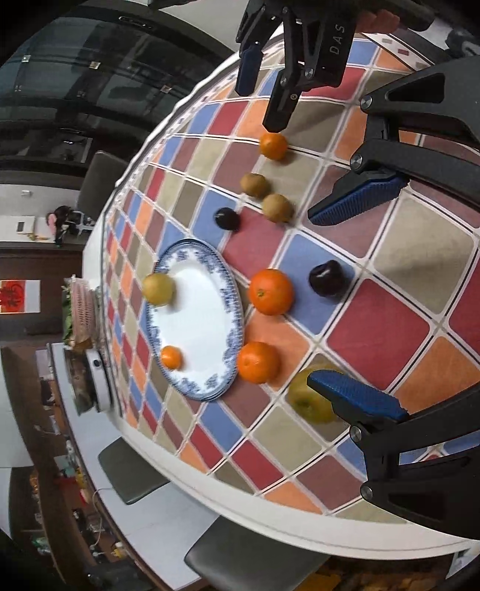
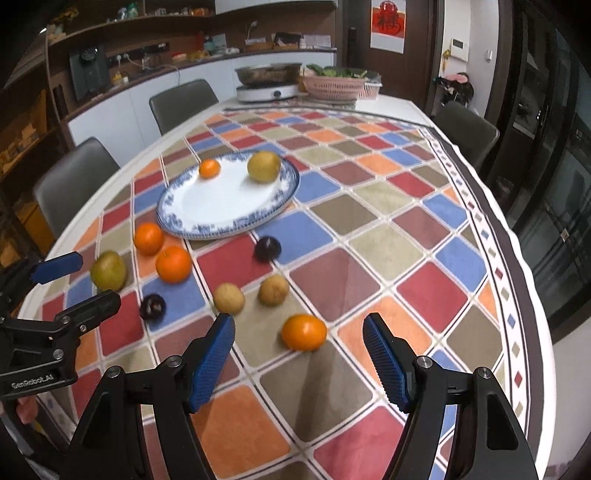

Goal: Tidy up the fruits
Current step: 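Grasp the dark plum with the left tool while the right tool grasps a tangerine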

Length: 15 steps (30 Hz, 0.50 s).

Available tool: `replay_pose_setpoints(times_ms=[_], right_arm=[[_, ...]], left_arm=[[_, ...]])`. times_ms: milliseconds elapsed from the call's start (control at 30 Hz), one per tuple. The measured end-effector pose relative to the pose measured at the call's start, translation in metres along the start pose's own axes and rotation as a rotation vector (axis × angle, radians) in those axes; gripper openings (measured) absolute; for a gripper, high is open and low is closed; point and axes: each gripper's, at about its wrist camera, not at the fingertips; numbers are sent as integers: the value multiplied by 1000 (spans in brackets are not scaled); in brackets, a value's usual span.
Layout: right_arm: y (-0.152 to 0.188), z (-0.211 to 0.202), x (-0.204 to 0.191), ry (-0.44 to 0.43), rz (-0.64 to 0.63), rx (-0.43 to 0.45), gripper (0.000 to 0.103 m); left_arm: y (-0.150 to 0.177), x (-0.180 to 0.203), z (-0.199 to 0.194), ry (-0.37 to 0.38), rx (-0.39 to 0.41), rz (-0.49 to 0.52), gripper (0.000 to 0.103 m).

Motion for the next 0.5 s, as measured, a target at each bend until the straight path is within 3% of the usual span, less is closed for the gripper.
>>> replay_pose_setpoints(times_ms=[233,433,500], right_arm=[[15,16,4,6,5,-48,72],[18,26,5,18,-5,-47,71],[18,31,6,16,-7,-53,64]], left_arm=[[13,1,19,21,-45,4,78],[18,0,34,32,-72,-4,66],[18,-1,38,36,-78,-6,62]])
Point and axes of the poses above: each gripper's, at about its wrist camera, not at the fingertips, and z roughly the way its jaws point, x to its right, y to its underside, and after that the axes turned 13 degrees about x, right-handed
